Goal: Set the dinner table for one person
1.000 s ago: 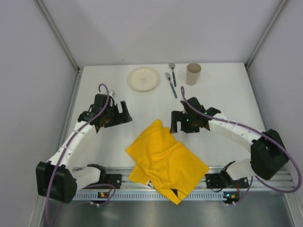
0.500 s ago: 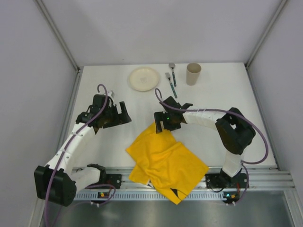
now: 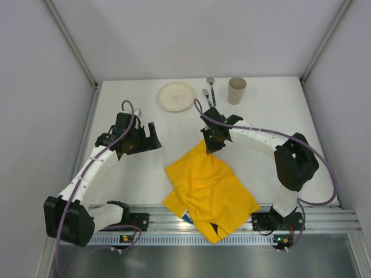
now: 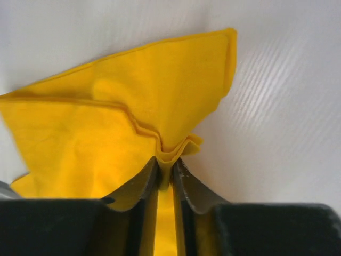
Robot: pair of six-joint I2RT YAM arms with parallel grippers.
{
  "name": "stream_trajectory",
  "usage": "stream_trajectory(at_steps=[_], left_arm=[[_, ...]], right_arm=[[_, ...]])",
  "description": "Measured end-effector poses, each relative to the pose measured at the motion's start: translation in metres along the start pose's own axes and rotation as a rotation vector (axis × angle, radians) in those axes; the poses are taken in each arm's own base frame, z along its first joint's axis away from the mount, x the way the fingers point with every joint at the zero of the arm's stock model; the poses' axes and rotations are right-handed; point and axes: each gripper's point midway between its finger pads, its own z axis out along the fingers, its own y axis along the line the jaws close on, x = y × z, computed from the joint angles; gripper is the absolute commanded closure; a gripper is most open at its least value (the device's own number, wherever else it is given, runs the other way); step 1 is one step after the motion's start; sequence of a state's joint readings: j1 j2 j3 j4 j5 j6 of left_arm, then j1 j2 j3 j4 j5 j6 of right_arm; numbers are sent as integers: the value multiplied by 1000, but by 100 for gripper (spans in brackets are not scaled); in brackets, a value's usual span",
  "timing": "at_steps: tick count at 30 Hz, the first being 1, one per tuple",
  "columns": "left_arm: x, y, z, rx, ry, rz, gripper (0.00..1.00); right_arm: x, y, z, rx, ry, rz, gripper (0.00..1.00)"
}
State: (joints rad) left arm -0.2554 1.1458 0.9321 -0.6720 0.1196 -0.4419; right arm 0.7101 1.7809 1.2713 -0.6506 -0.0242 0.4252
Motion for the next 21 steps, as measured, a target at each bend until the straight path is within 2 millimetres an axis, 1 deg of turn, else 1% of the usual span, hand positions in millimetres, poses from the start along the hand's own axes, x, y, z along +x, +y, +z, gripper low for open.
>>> stream_trajectory(at_steps=[2, 3, 4, 6, 7, 9, 10, 11, 12, 13, 14, 16, 18, 19, 21], left_arm=[[-3, -3, 6, 1, 11, 5, 2], [-4, -6, 8, 5, 13, 11, 2], [-4, -9, 11, 7, 20, 16, 3], [-8, -15, 18, 16, 27, 27, 3], [-9, -18, 20, 21, 27, 32, 3], [-11, -25, 26, 33, 31, 42, 2], [-11, -29, 28, 39, 34, 48, 2], [-11, -34, 31, 46, 37, 57, 2], [-10, -37, 34, 51, 42, 63, 2], [-9, -42, 36, 59, 49, 71, 2], [-5, -48, 38, 67, 57, 81, 2], [3, -57, 41, 77, 75, 99, 2], [12, -67, 41, 91, 88, 117, 2], [15, -70, 41, 97, 93, 122, 2], [23, -74, 41, 106, 102, 127, 2]], right_arm=[[-19, 2, -30, -8, -53, -35, 67], [-30, 5, -45, -18, -88, -55, 63], [-43, 9, -65, -32, -136, -76, 60], [-59, 14, -97, -54, -216, -113, 61], [-62, 14, -108, -61, -244, -126, 62], [-59, 9, -123, -61, -275, -135, 56], [-53, 2, -124, -53, -270, -130, 50], [-46, -6, -120, -44, -257, -120, 39], [-36, -16, -113, -26, -230, -101, 33], [-24, -27, -102, -4, -188, -86, 30], [-12, -40, -88, 22, -141, -62, 29], [11, -59, -64, 66, -52, -20, 29], [31, -73, -42, 104, 30, 16, 30], [38, -78, -31, 122, 68, 31, 31], [41, -82, -13, 138, 104, 50, 34]])
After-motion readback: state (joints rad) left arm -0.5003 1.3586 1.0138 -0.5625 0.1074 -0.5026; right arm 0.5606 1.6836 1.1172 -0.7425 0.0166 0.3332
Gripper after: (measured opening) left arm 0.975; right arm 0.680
